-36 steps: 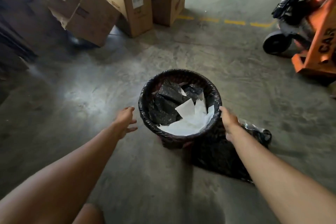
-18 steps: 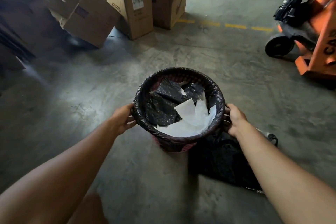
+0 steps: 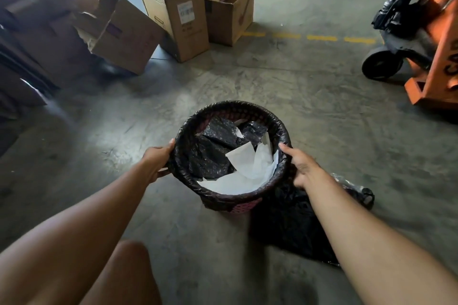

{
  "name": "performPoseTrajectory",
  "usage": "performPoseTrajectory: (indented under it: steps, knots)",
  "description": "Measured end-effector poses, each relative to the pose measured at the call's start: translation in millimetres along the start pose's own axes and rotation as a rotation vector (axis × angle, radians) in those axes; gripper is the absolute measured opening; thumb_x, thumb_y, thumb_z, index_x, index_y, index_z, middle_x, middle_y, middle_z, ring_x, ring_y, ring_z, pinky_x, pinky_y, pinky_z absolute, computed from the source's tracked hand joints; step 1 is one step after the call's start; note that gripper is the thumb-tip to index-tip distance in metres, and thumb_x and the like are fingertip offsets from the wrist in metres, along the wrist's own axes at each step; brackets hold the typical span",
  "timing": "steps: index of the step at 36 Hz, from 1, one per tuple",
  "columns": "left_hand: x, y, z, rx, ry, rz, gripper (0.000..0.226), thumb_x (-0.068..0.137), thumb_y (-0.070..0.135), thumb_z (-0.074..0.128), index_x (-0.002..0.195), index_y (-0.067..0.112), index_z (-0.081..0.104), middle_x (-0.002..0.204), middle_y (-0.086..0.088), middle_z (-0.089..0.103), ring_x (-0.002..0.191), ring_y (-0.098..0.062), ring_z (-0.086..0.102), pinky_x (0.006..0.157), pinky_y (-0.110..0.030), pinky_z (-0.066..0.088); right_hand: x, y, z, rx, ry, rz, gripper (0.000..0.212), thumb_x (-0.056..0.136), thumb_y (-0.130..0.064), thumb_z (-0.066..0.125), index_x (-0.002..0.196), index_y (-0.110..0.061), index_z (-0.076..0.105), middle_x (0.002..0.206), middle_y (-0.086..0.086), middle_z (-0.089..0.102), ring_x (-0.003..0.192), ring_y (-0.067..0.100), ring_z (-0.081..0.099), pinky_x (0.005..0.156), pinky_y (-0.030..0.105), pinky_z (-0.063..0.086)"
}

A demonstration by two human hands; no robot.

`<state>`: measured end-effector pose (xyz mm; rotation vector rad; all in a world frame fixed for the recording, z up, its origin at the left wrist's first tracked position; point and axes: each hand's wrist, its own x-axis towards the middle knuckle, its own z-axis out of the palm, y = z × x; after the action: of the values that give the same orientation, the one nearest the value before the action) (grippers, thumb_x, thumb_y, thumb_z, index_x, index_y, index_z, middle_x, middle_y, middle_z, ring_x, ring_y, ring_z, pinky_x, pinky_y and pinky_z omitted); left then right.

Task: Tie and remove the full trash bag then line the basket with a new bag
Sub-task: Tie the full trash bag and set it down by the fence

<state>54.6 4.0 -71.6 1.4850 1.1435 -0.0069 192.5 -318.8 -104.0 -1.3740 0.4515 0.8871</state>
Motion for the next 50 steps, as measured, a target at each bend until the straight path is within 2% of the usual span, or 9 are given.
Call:
performPoseTrajectory:
  steps: [8,13,16,20,23,34,40,45,50]
  knots:
    - [9,-3,-5,-0.008,-0.074,-0.001,0.039,0.093,0.051,0.063,0.098,0.013,0.067,0.081,-0.003,0.068,0.070,-0.015,0.063,0.063,-0.028,0.051,2,0,5,-0.034,-0.005,0.026,0.030,0.087,-0.034,0.074,0.095,-0.005,0.074,0.081,0.016,0.078,0.070,0.029,0.076,0.068,0.038,0.061]
    - [15,-15,-10,-0.112,-0.184,0.022,0.025,0.099,0.037,0.059,0.097,0.013,0.065,0.082,-0.003,0.070,0.072,-0.015,0.064,0.066,-0.029,0.051,33,6,-6,0.098,0.277,-0.105,0.095,0.045,-0.076,0.086,0.115,-0.013,0.073,0.111,0.014,0.077,0.088,0.032,0.077,0.078,0.050,0.063]
    - [23,-12,-13,-0.195,-0.185,0.030,0.018,0.103,0.027,0.053,0.095,0.015,0.065,0.080,-0.001,0.067,0.074,-0.014,0.060,0.074,-0.029,0.049,15,1,9,0.124,0.220,-0.060,0.055,0.084,-0.064,0.059,0.082,-0.012,0.074,0.081,0.014,0.077,0.073,0.030,0.071,0.070,0.038,0.057]
    - [36,-5,-10,-0.260,-0.184,0.034,0.025,0.104,0.017,0.048,0.087,0.014,0.066,0.062,0.001,0.064,0.064,-0.016,0.055,0.071,-0.033,0.046,29,2,0,-0.070,0.289,-0.025,0.021,0.082,-0.032,0.063,0.076,-0.012,0.066,0.085,0.013,0.069,0.068,0.029,0.067,0.073,0.039,0.061]
    - [45,4,-10,-0.311,-0.159,0.099,0.026,0.100,0.010,0.047,0.078,0.011,0.061,0.056,-0.002,0.063,0.060,-0.019,0.054,0.062,-0.034,0.042,23,-6,2,-0.067,0.390,-0.045,0.017,0.089,-0.020,0.058,0.073,-0.015,0.058,0.073,0.006,0.062,0.062,0.022,0.060,0.049,0.024,0.051]
    - [51,40,-33,-0.447,-0.628,0.164,0.028,0.105,0.015,0.043,0.114,0.000,0.064,0.100,-0.015,0.069,0.075,-0.016,0.072,0.076,-0.031,0.061,-10,-32,14,0.005,0.491,-0.092,0.014,0.079,-0.018,0.053,0.066,-0.014,0.048,0.063,0.005,0.049,0.053,0.023,0.044,0.055,0.026,0.037]
    - [51,57,-21,-0.020,-0.404,0.156,0.044,0.079,0.050,0.079,0.098,0.010,0.076,0.088,-0.008,0.079,0.077,-0.023,0.074,0.068,-0.033,0.063,9,-35,16,-0.131,0.476,-0.037,0.038,0.072,-0.043,0.075,0.089,-0.010,0.068,0.070,0.007,0.067,0.057,0.024,0.061,0.052,0.022,0.051]
    - [53,67,1,0.118,-0.244,0.272,0.036,0.080,0.031,0.082,0.102,0.003,0.075,0.094,-0.015,0.079,0.081,-0.028,0.076,0.069,-0.032,0.063,36,-30,2,-0.180,0.608,-0.114,0.064,0.050,-0.040,0.083,0.106,-0.014,0.067,0.084,0.005,0.074,0.060,0.020,0.068,0.048,0.024,0.051]
    - [53,88,16,0.088,-0.189,0.377,0.019,0.083,0.012,0.067,0.099,0.013,0.077,0.089,-0.011,0.076,0.067,-0.018,0.067,0.066,-0.028,0.061,24,-46,3,-0.316,0.379,0.045,0.027,0.089,-0.033,0.059,0.066,-0.020,0.054,0.066,-0.001,0.056,0.064,0.017,0.053,0.062,0.026,0.044]
